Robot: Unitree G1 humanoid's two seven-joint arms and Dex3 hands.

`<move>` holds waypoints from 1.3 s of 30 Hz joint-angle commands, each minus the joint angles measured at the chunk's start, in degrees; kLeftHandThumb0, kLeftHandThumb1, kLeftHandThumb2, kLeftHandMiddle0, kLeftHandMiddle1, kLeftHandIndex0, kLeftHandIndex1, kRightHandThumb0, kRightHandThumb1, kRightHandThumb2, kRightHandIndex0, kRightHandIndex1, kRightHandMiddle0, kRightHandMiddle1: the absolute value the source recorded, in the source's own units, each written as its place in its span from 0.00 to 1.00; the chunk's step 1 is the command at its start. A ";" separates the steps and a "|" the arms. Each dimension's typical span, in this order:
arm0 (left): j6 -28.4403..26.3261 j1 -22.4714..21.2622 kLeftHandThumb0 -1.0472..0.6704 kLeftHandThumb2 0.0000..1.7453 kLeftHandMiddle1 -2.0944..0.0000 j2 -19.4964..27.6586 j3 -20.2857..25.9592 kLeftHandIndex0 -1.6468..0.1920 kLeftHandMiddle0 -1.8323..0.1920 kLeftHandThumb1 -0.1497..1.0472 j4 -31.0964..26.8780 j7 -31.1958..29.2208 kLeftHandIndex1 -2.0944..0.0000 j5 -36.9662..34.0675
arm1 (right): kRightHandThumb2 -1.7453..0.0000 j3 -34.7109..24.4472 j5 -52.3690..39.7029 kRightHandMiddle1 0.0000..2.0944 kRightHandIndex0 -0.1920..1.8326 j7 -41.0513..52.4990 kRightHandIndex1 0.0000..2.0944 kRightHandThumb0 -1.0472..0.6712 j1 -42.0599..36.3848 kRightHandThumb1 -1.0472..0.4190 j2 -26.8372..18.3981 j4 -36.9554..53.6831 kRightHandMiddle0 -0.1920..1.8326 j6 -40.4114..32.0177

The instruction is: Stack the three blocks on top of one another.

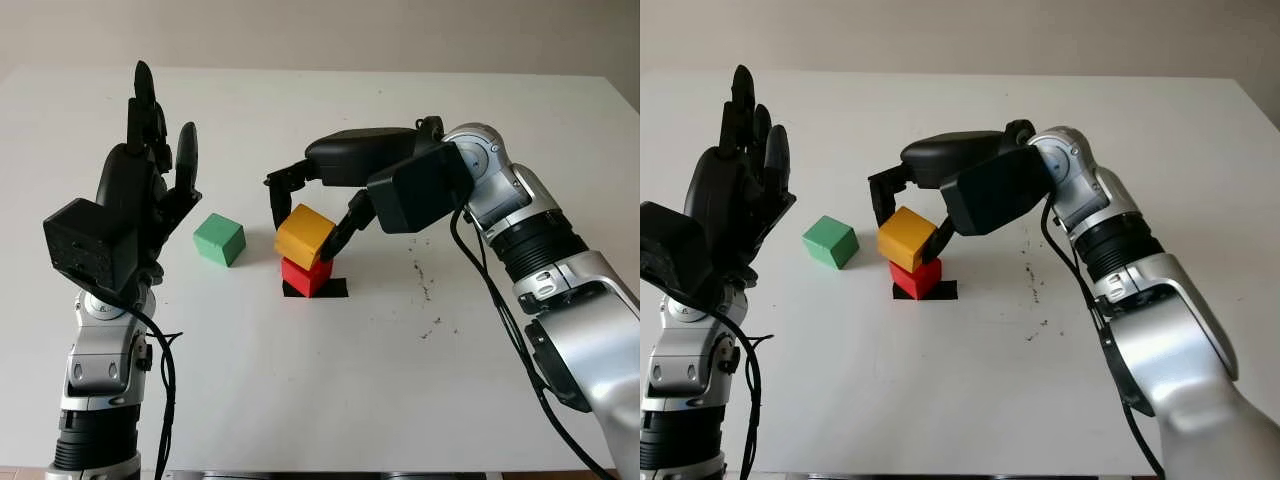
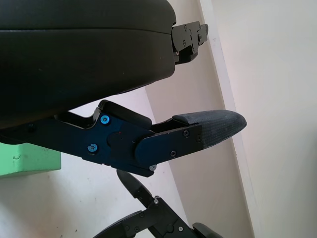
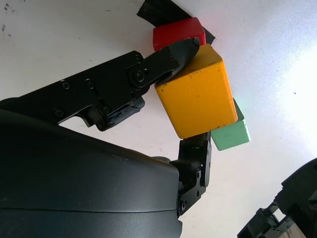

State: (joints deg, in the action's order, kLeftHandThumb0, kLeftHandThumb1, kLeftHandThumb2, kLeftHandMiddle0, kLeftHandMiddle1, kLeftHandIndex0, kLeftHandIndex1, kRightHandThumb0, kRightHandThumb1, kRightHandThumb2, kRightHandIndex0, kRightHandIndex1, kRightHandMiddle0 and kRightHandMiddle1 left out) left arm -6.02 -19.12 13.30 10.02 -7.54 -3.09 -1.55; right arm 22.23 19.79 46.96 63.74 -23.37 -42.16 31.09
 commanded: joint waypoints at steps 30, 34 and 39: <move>-0.19 0.90 0.19 0.37 0.99 0.49 0.00 1.00 1.00 1.00 -1.21 -0.41 1.00 0.29 | 0.97 0.74 2.30 0.75 0.23 -2.60 0.03 0.32 -0.72 0.07 0.54 -3.92 0.30 1.36; -0.38 1.01 0.19 0.37 0.99 0.48 0.01 1.00 1.00 1.00 -1.47 -0.34 1.00 0.36 | 0.97 0.69 2.26 0.76 0.23 -3.43 0.03 0.31 -0.71 0.07 0.80 -4.96 0.31 2.19; -0.23 0.93 0.19 0.37 0.99 0.50 -0.09 1.00 1.00 1.00 -1.36 -0.35 1.00 0.47 | 0.97 1.00 2.53 0.77 0.23 -3.27 0.03 0.31 -0.44 0.07 1.04 -5.42 0.30 1.54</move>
State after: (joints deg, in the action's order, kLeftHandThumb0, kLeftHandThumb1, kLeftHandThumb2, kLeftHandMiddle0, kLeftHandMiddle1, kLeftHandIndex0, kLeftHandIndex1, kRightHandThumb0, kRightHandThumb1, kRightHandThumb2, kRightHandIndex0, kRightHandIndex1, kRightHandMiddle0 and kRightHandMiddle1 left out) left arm -6.37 -18.67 13.35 10.02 -7.80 -3.38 -1.27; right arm 22.90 22.12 43.76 63.29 -22.78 -47.38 32.76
